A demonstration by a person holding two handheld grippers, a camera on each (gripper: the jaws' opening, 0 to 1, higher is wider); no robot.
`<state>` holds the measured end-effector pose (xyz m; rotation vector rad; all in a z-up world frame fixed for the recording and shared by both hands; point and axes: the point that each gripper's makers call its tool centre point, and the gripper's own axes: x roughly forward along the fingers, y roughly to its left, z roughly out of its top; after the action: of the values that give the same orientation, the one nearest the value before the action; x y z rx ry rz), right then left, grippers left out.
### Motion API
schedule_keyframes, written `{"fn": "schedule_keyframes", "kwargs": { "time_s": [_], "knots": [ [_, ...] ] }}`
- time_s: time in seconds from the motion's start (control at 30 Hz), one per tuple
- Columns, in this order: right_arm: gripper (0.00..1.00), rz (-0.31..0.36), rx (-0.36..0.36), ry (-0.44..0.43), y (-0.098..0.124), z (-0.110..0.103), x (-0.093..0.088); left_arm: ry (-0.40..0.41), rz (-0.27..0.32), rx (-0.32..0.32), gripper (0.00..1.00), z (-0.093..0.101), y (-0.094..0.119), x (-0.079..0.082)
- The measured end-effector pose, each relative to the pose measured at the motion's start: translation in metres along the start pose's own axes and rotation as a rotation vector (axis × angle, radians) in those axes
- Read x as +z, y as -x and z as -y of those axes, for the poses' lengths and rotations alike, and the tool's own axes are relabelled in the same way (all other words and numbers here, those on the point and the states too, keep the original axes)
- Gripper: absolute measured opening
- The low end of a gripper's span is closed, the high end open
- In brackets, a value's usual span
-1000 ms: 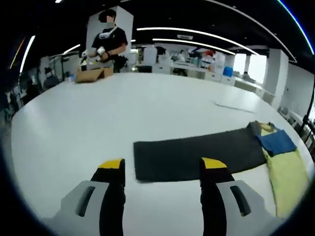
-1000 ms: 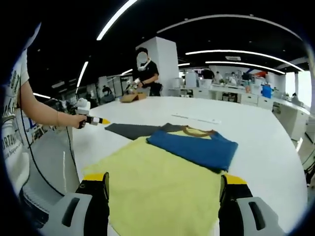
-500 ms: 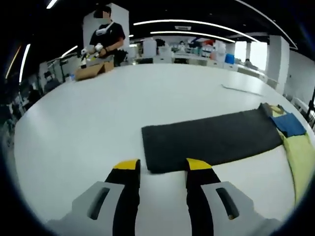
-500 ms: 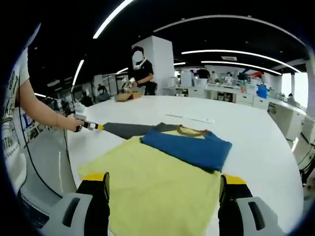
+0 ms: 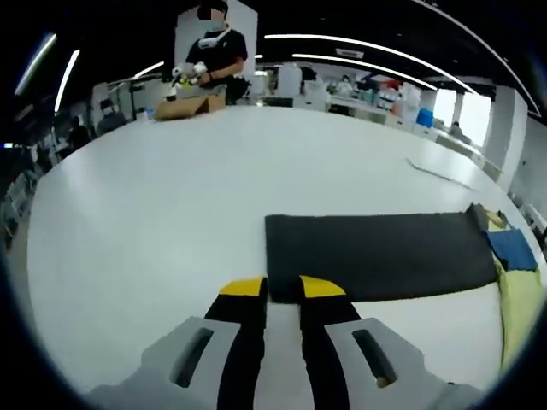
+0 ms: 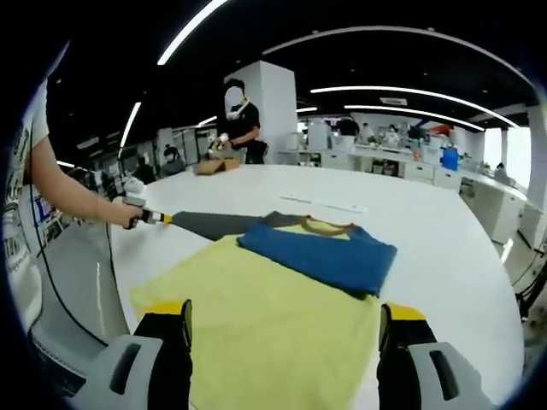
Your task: Fold the garment on the visible template until the final outline fits inside the template.
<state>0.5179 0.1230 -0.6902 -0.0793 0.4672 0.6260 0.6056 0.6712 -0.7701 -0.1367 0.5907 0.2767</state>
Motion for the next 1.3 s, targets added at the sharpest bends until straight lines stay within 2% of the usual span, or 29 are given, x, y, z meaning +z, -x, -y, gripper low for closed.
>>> {"fn": "schedule_keyframes", "kwargs": {
  "time_s": [0.1,0.23,0.3,0.47,0.73,1.13,1.3],
  "knots": [
    [0.89,-0.001,0.002,0.001,0.000,-0.001,-0.001,-0.015,-0.024,0.001,0.09,0.001,-0.001,0.000],
    [0.90,0.000,0.001,0.001,0.001,0.000,-0.001,0.024,-0.030,-0.004,0.06,0.000,-0.001,-0.002],
    [0.91,-0.001,0.001,0.002,0.001,0.001,-0.001,0.043,-0.039,0.003,0.01,-0.003,0.000,-0.001],
    [0.91,-0.006,-0.004,0.000,0.001,0.003,-0.002,0.030,-0.055,-0.018,0.00,0.001,0.003,-0.004],
    [0.92,-0.009,0.004,0.004,0.000,0.000,-0.004,0.092,-0.059,-0.003,0.00,-0.003,0.014,-0.009],
    [0.93,-0.013,0.013,0.016,-0.001,-0.001,-0.003,0.070,-0.043,0.021,0.00,0.000,0.031,-0.014],
    [0.93,-0.010,0.015,0.020,-0.001,-0.002,-0.002,0.027,-0.048,0.019,0.00,0.003,0.037,-0.017]
  ]
}}
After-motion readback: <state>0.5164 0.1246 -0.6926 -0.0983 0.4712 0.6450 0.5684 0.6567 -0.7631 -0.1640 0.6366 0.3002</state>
